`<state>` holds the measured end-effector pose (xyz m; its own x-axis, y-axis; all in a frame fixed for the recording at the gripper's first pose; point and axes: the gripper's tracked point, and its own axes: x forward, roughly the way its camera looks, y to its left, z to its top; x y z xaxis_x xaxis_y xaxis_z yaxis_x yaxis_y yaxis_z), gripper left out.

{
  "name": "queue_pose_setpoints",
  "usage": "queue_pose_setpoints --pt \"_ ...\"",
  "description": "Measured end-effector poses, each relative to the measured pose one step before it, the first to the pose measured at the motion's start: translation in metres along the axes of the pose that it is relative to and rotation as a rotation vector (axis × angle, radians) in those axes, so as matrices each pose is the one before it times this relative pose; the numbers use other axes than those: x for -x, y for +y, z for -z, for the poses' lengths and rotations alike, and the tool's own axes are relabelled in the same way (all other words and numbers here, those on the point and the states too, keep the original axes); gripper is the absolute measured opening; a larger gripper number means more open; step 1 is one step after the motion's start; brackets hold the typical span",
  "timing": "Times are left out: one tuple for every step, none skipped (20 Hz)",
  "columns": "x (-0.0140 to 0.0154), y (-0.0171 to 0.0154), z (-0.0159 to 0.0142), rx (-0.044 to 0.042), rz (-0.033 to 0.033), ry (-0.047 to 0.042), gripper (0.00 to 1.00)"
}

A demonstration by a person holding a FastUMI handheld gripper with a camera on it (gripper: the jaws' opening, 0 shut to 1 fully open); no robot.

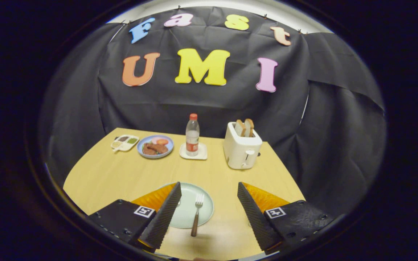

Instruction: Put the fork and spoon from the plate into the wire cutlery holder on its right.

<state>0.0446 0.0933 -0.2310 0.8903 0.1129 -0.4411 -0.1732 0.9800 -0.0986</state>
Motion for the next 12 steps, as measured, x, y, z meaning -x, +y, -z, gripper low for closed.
queue_pose_setpoints --pt "-0.00729 0.00528 0.01392 -0.00013 -0.00616 0.03186 0.95" --pt "-0.00875 0.00422 0.0124 -0.00758 -0.00385 0.03074 0.94" --pt "-0.00993 0.00454 0.01001 -0.01265 -0.00682 0.02969 0.95" --pt "-0.01059 0.00477 0.00843 -0.01316 -0.00408 0.02744 0.95" --pt "-0.00662 0.00121 0.00986 -0.0136 0.0017 0.02808 0.95" --pt "-0.00937 0.0036 0.00935 -0.01288 -0.00572 0.02509 0.94" --pt "-0.01015 0.00293 0.01045 -0.0068 0.001 0.02177 0.94" --pt "-0.00915 0.00128 0.00666 -0.00088 0.00167 0.01983 0.91" --pt "-0.00846 0.00181 0.00615 -0.00037 -0.00394 0.02257 0.89" --pt "-0.01172 0.00175 0.00528 -0.00239 -0.00508 0.01947 0.88" --pt "-0.0111 0.0014 0.00594 -0.00743 -0.00554 0.02247 0.86" --pt "-0.00938 0.00005 0.00556 -0.00703 -0.00232 0.03169 0.84"
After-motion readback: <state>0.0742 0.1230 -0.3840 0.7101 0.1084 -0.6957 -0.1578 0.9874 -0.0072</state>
